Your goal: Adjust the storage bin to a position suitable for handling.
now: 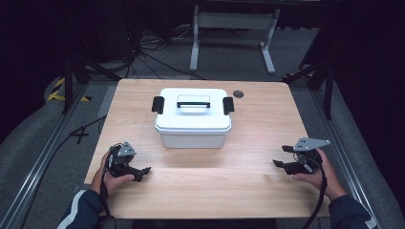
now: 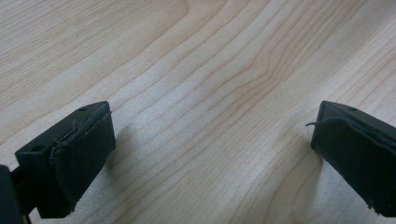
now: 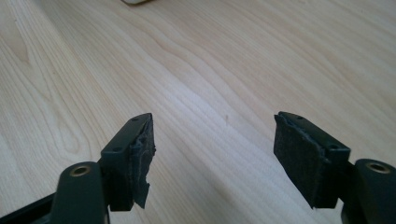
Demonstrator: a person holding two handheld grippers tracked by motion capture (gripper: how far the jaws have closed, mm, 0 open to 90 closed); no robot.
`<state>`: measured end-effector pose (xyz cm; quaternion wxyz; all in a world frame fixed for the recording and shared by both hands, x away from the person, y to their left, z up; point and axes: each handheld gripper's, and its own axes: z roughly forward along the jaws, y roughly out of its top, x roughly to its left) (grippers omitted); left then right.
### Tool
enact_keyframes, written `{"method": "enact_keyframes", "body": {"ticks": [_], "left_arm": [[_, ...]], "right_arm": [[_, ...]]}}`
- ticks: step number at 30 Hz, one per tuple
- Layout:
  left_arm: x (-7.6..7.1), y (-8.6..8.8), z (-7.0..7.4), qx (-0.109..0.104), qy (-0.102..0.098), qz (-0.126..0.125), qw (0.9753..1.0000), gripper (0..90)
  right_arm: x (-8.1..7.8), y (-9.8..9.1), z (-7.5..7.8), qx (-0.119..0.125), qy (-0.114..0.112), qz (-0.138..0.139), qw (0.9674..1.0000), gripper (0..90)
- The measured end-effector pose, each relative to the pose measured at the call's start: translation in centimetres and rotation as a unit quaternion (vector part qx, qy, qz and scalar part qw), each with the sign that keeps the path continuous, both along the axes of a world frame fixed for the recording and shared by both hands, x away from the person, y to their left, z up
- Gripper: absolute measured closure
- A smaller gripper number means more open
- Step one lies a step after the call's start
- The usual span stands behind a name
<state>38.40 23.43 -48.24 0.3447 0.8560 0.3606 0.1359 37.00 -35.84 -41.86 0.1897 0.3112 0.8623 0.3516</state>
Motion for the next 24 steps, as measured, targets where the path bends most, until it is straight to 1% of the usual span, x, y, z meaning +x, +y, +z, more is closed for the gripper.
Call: {"method": "enact_keyframes", "body": {"ticks": [2,4,5,6,7,8,9,12,16,17,18,20,21,24], "left_arm": [[0.0,0.0,0.0,-0.003,0.0,0.002,1.0,0.2],[0.0,0.0,0.0,-0.002,0.0,0.002,1.0,0.2],[0.0,0.0,0.0,-0.002,0.001,0.002,1.0,0.2],[0.0,0.0,0.0,0.001,-0.002,0.0,1.0,0.2],[0.0,0.0,0.0,0.001,-0.002,0.0,1.0,0.2],[0.0,0.0,0.0,0.0,-0.002,0.001,1.0,0.2],[0.0,0.0,0.0,-0.001,-0.003,0.001,1.0,0.2],[0.0,0.0,0.0,0.001,-0.002,0.0,1.0,0.2],[0.0,0.0,0.0,0.001,-0.002,0.001,1.0,0.2],[0.0,0.0,0.0,0.001,-0.002,0.0,1.0,0.2],[0.0,0.0,0.0,0.001,-0.002,0.0,1.0,0.2],[0.0,0.0,0.0,0.001,-0.002,0.0,1.0,0.2],[0.0,0.0,0.0,0.0,-0.002,0.0,1.0,0.2],[0.0,0.0,0.0,0.0,-0.002,0.001,1.0,0.2]], "right_arm": [[0.3,0.5,0.8,-0.012,-0.011,0.005,0.9999,31.6],[0.5,0.9,1.8,-0.014,-0.018,0.011,0.9997,33.3],[0.6,1.1,2.1,-0.019,-0.02,0.013,0.9995,33.3],[0.7,1.3,2.7,-0.02,-0.027,0.018,0.9993,33.9],[0.7,1.3,2.7,-0.02,-0.027,0.018,0.9993,33.9],[1.0,1.8,4.0,-0.029,-0.032,0.025,0.9987,35.0],[1.1,2.0,4.6,-0.036,-0.037,0.029,0.9982,35.0],[1.5,2.8,6.3,-0.044,-0.042,0.042,0.9973,35.7],[2.1,4.1,8.6,-0.059,-0.055,0.055,0.9952,36.9],[2.2,4.4,9.0,-0.059,-0.059,0.059,0.9948,37.0],[2.2,4.4,9.0,-0.059,-0.059,0.059,0.9948,37.0],[2.6,5.2,10.3,-0.057,-0.064,0.071,0.9938,37.2],[2.9,6.1,11.2,-0.067,-0.072,0.077,0.9921,37.6],[3.3,7.2,12.4,-0.077,-0.079,0.091,0.9897,38.1]]}}
